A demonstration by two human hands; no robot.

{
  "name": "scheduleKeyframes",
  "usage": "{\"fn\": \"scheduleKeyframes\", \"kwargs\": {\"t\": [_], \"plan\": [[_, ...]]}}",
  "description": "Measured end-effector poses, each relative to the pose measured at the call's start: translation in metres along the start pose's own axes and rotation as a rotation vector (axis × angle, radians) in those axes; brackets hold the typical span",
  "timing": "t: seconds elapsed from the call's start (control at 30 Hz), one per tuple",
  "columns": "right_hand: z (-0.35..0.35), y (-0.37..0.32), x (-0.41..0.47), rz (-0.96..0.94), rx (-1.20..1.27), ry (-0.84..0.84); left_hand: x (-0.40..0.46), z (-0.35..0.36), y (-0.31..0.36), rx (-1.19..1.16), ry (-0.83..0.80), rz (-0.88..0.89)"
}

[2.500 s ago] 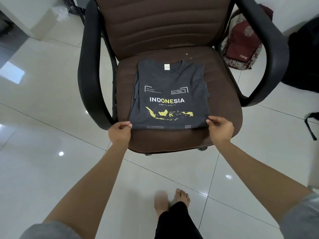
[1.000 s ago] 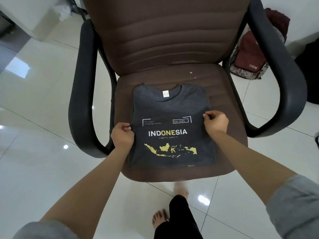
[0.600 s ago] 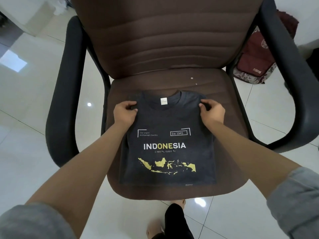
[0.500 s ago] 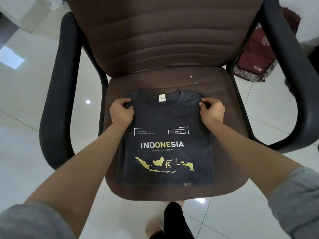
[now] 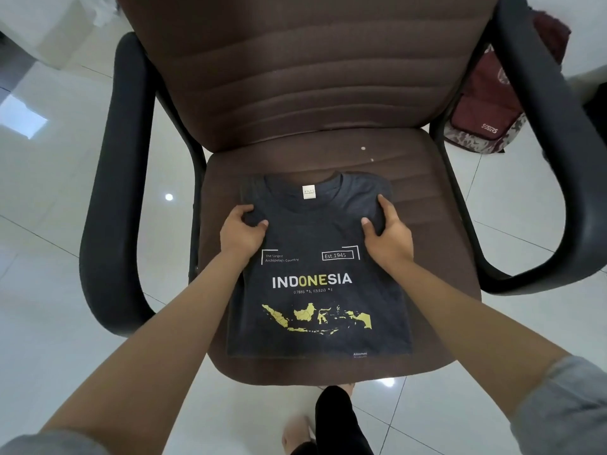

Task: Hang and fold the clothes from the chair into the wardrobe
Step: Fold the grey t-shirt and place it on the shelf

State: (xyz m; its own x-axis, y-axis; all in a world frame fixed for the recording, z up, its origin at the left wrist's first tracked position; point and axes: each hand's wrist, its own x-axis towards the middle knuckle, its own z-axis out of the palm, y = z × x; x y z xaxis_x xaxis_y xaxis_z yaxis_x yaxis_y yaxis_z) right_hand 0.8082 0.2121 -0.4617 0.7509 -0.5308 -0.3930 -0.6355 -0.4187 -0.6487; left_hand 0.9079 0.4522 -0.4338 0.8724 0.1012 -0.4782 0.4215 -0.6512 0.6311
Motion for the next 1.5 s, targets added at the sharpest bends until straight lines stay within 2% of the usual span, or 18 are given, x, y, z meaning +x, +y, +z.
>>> {"fn": "scheduleKeyframes", "kwargs": {"t": [0.1, 0.2, 0.33, 0.5, 0.6, 0.77, 0.9, 1.2, 1.33, 1.5], "plan": [[-0.003, 0.000, 0.001, -0.069, 0.075, -0.063, 0.002, -0.005, 0.000, -0.232, -0.007, -0.048], [-0.010, -0.002, 0.004, -0.063, 0.274, -0.140, -0.001, -0.012, 0.003, -0.452, -0.129, -0.144], [-0.025, -0.010, 0.003, 0.020, 0.519, -0.148, -0.009, -0.025, 0.009, -0.538, -0.227, -0.194], [-0.050, -0.024, -0.026, 0.017, 0.634, -0.092, -0.045, -0.046, 0.023, -0.610, -0.159, -0.119], [-0.072, -0.040, -0.055, -0.037, 0.615, -0.057, -0.073, -0.065, 0.033, -0.659, -0.146, -0.063], [-0.117, -0.069, -0.118, -0.136, 0.589, 0.053, -0.125, -0.107, 0.056, -0.721, -0.198, 0.089], [-0.154, -0.090, -0.190, -0.198, 0.621, 0.152, -0.177, -0.151, 0.077, -0.708, -0.278, 0.197], [-0.240, -0.102, -0.419, -0.334, 0.711, 0.454, -0.346, -0.243, 0.119, -0.540, -0.470, 0.622], [-0.285, -0.077, -0.527, -0.371, 0.720, 0.613, -0.442, -0.241, 0.134, -0.591, -0.628, 0.764], [-0.332, -0.019, -0.656, -0.376, 0.698, 0.833, -0.565, -0.204, 0.141, -0.555, -0.879, 0.911]]}}
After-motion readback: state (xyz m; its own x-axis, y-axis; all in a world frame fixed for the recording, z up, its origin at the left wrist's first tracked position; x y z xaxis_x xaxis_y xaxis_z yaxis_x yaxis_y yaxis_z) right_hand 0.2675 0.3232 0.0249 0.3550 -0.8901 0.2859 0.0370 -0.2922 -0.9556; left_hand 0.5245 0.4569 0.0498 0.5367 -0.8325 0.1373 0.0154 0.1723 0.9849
